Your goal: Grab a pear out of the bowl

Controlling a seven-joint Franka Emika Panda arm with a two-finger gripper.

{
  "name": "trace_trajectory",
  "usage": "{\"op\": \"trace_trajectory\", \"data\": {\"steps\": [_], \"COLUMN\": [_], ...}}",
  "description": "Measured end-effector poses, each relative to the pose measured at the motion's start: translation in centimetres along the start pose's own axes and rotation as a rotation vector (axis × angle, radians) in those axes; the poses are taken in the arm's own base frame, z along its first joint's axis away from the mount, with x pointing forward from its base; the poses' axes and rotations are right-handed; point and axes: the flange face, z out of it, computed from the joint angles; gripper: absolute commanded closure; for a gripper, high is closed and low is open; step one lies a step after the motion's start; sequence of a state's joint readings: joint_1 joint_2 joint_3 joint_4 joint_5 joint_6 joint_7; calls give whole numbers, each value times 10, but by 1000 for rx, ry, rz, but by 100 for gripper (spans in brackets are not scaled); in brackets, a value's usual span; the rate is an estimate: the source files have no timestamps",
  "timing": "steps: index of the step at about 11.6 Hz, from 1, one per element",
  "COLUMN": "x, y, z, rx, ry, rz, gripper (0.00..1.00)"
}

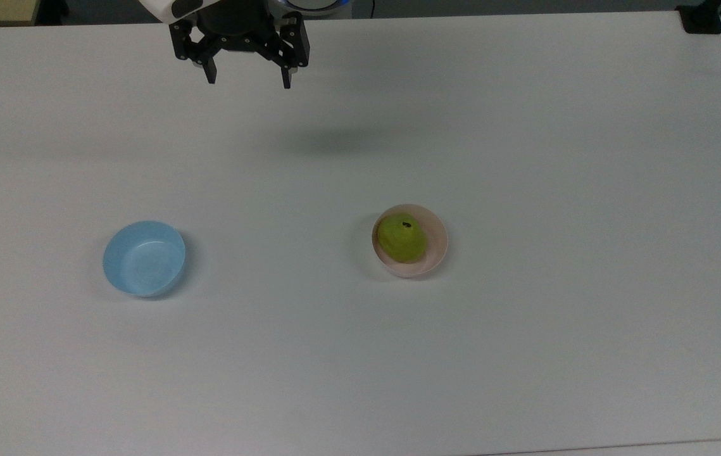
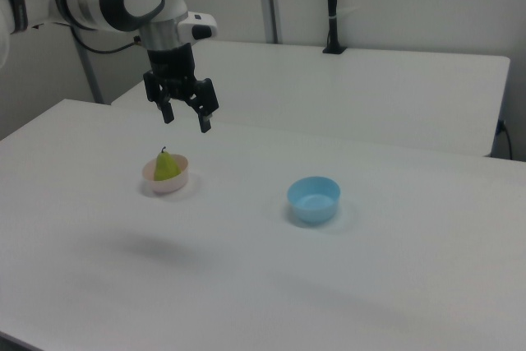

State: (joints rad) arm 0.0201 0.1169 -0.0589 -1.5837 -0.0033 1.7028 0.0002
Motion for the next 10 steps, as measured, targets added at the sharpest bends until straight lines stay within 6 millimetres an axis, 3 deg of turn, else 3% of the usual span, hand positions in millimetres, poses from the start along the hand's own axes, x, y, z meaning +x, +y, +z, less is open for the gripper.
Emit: {"op": "trace_trajectory", "data": {"steps": [7,10], "x": [0,3], "y": [11,-1], "z": [1,7], "rx": [-2,-2], "ry": [-3,-2], "rz": [17,-10], "gripper": [0,0]}}
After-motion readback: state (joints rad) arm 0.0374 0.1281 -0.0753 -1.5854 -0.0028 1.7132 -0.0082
